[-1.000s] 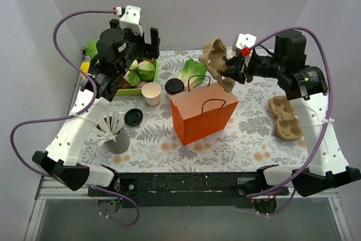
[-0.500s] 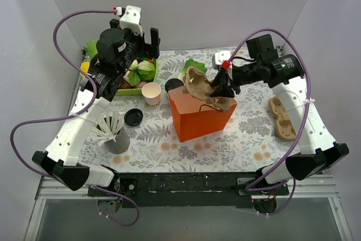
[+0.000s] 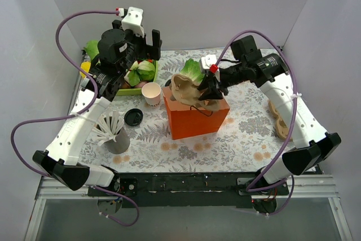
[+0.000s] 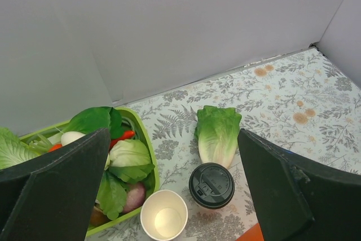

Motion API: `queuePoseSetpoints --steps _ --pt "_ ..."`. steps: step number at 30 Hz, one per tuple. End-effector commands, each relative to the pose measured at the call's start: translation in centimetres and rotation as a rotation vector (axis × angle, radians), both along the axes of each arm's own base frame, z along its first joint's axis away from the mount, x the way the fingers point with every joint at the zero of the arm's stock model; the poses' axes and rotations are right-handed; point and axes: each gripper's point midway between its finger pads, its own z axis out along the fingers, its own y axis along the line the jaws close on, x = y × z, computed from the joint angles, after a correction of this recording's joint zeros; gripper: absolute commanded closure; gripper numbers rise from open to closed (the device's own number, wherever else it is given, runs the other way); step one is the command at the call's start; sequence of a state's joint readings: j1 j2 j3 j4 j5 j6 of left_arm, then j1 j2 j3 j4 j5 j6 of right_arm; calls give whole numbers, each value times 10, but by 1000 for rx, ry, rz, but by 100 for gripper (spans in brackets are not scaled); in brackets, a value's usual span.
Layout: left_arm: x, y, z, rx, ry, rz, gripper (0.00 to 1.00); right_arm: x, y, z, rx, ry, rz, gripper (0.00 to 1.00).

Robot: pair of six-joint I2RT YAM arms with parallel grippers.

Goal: Pack the takeout coffee

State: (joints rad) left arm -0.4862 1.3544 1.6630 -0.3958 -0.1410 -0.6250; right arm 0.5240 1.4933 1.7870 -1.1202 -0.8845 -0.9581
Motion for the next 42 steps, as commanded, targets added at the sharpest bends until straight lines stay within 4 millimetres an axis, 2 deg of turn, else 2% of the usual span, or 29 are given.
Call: queuePoseSetpoints --steps 1,8,12,20,26,31,34,39,42 --pt "-3 -1 -7 17 17 -20 2 7 12 30 110 -47 -17 99" --pt "-1 -7 -12 13 33 -43 2 13 12 49 155 -137 -43 99" --pt "0 -10 -14 12 40 -50 2 16 12 49 162 -155 -58 99" --pt "0 -12 -15 8 47 -62 2 30 18 19 131 -110 -79 99" --pt "-1 -13 -16 13 50 -68 2 37 24 12 146 -92 -79 99" --pt "-2 -11 -17 18 49 -66 2 29 20 -3 93 -104 -29 99" --pt "-2 -11 -19 19 51 -66 2 22 11 -20 26 -92 -12 99" --pt "-2 -14 -23 18 61 -73 2 15 -2 -48 -84 -16 -29 99" --pt "-2 -15 -26 13 70 -80 2 15 -5 -56 -143 3 -49 99"
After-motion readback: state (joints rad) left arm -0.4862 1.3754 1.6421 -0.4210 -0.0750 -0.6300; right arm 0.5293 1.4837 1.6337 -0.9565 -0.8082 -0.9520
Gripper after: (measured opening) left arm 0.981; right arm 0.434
